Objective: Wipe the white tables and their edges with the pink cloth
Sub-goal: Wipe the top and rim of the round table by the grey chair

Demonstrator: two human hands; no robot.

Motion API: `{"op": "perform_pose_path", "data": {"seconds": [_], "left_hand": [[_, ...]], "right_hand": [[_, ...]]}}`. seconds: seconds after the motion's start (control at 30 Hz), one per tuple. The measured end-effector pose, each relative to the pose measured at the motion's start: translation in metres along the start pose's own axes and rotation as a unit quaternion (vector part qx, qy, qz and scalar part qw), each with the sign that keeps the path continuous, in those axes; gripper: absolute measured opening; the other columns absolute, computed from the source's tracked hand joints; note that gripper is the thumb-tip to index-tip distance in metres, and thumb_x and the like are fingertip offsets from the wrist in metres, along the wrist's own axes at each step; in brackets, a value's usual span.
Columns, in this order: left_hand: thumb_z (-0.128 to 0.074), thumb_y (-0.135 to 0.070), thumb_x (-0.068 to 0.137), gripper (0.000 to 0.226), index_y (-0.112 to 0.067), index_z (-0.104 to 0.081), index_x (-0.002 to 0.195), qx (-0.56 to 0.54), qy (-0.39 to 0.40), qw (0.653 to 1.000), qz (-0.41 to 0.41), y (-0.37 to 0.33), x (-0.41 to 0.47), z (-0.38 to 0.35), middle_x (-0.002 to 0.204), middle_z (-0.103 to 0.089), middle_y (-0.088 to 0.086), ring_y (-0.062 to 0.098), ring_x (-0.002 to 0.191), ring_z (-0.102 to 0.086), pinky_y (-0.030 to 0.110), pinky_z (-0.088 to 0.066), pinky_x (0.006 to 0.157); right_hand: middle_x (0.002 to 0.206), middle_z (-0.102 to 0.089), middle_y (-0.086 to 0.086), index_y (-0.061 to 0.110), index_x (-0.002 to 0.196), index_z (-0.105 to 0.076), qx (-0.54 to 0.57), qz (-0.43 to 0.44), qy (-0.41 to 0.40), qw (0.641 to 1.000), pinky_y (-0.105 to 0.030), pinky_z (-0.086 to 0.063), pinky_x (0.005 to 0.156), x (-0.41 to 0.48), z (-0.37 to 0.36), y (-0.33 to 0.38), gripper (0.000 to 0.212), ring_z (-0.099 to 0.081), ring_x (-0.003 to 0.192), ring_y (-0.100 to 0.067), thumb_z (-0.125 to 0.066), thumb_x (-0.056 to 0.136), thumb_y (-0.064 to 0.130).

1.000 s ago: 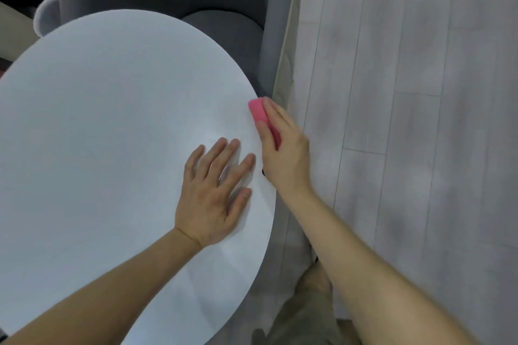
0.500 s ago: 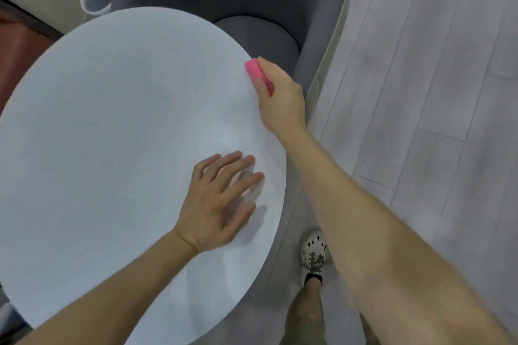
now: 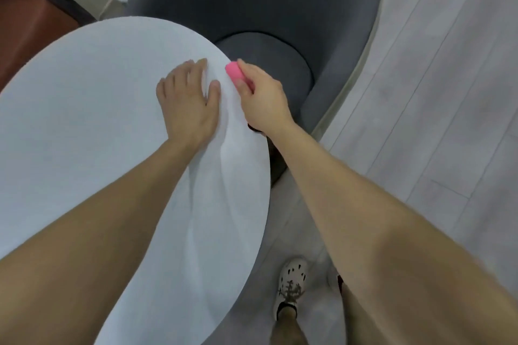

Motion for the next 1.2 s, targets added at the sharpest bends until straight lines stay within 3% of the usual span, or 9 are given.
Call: {"op": "perform_pose_path", "data": {"seconds": [0.2,0.3,0.43,0.57,0.67,0.8,0.9,1.03,1.2], "left_hand": [[-0.035,-0.046,0.112,0.053,-0.03,-0.042,0.162,0.041,-0.015,0.999,0.016,-0.003,-0.004,-0.005,0.169,-0.04,0.002,0.027,0.156,-0.034,0.052,-0.021,0.131],[-0.037,-0.044,0.112,0.051,-0.029,-0.044,0.161,0.053,-0.02,0.998,0.019,-0.007,-0.002,-0.004,0.168,-0.042,0.002,0.026,0.154,-0.036,0.051,-0.025,0.129],[-0.038,-0.044,0.113,0.051,-0.03,-0.044,0.161,0.062,-0.022,0.998,0.023,-0.005,-0.003,-0.005,0.169,-0.041,0.001,0.024,0.154,-0.037,0.05,-0.027,0.129],[-0.039,-0.046,0.113,0.051,-0.031,-0.044,0.162,0.075,-0.026,0.997,0.023,-0.003,-0.001,-0.009,0.169,-0.04,-0.001,0.023,0.155,-0.037,0.05,-0.026,0.129],[-0.039,-0.044,0.113,0.052,-0.026,-0.047,0.16,0.059,-0.028,0.998,0.013,-0.004,-0.003,-0.008,0.168,-0.043,0.003,0.026,0.154,-0.039,0.054,-0.027,0.128],[-0.035,-0.047,0.113,0.055,-0.026,-0.045,0.163,0.071,-0.008,0.997,0.019,-0.006,-0.004,-0.006,0.17,-0.04,0.004,0.028,0.157,-0.036,0.057,-0.026,0.128],[-0.036,-0.046,0.112,0.056,-0.024,-0.046,0.163,0.068,0.004,0.997,0.019,-0.008,-0.003,-0.007,0.17,-0.04,0.006,0.029,0.158,-0.036,0.058,-0.025,0.128],[-0.04,-0.043,0.112,0.055,-0.022,-0.048,0.162,0.047,0.008,0.999,0.022,-0.01,-0.004,-0.003,0.169,-0.042,0.008,0.03,0.159,-0.035,0.06,-0.025,0.128],[-0.035,-0.044,0.113,0.056,-0.022,-0.048,0.162,0.04,0.032,0.998,0.04,-0.012,-0.004,-0.005,0.17,-0.041,0.006,0.029,0.16,-0.033,0.061,-0.023,0.128]], "right_hand": [[0.17,-0.038,0.018,0.025,0.167,-0.039,0.089,-0.069,-0.028,0.993,-0.011,-0.024,0.124,-0.135,0.014,-0.028,0.051,-0.03,0.153,0.009,-0.046,0.117,0.027],[0.17,-0.035,0.023,0.032,0.167,-0.035,0.106,-0.108,-0.013,0.988,-0.008,-0.024,0.122,-0.175,0.013,-0.029,0.052,-0.029,0.154,0.009,-0.046,0.116,0.029],[0.166,-0.046,0.012,0.02,0.163,-0.046,0.061,-0.053,-0.012,0.997,-0.007,-0.027,0.12,-0.044,0.002,-0.01,0.048,-0.039,0.148,0.003,-0.047,0.116,0.027],[0.156,-0.06,0.003,0.017,0.157,-0.055,0.047,0.007,0.09,0.995,-0.035,-0.046,0.12,0.083,-0.022,0.007,0.045,-0.056,0.142,-0.016,-0.051,0.115,0.032],[0.154,-0.061,0.004,0.017,0.156,-0.057,0.083,-0.006,0.063,0.995,-0.035,-0.049,0.117,0.064,-0.021,0.004,0.044,-0.057,0.141,-0.011,-0.053,0.114,0.03],[0.163,-0.05,0.014,0.021,0.161,-0.05,0.091,-0.046,0.026,0.994,-0.014,-0.036,0.121,-0.031,0.014,-0.016,0.048,-0.043,0.148,0.008,-0.053,0.114,0.021],[0.162,-0.049,0.018,0.025,0.162,-0.048,0.088,-0.075,0.048,0.992,-0.016,-0.035,0.122,-0.059,0.022,-0.021,0.05,-0.041,0.149,0.009,-0.054,0.113,0.019],[0.158,-0.058,0.006,0.017,0.159,-0.053,0.066,-0.04,0.09,0.993,-0.023,-0.043,0.12,0.043,-0.006,0.009,0.046,-0.052,0.144,-0.004,-0.055,0.113,0.022],[0.154,-0.061,0.0,0.016,0.159,-0.053,0.005,0.031,0.231,0.972,-0.036,-0.047,0.119,0.181,-0.079,0.052,0.048,-0.057,0.141,-0.017,-0.058,0.113,0.026]]}}
Point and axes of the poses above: each hand's wrist, its own x-axis towards the middle knuckle, its own z-axis out of the back of the hand, y = z × x, the point moved 7 cm from there along x, towards the middle knuckle
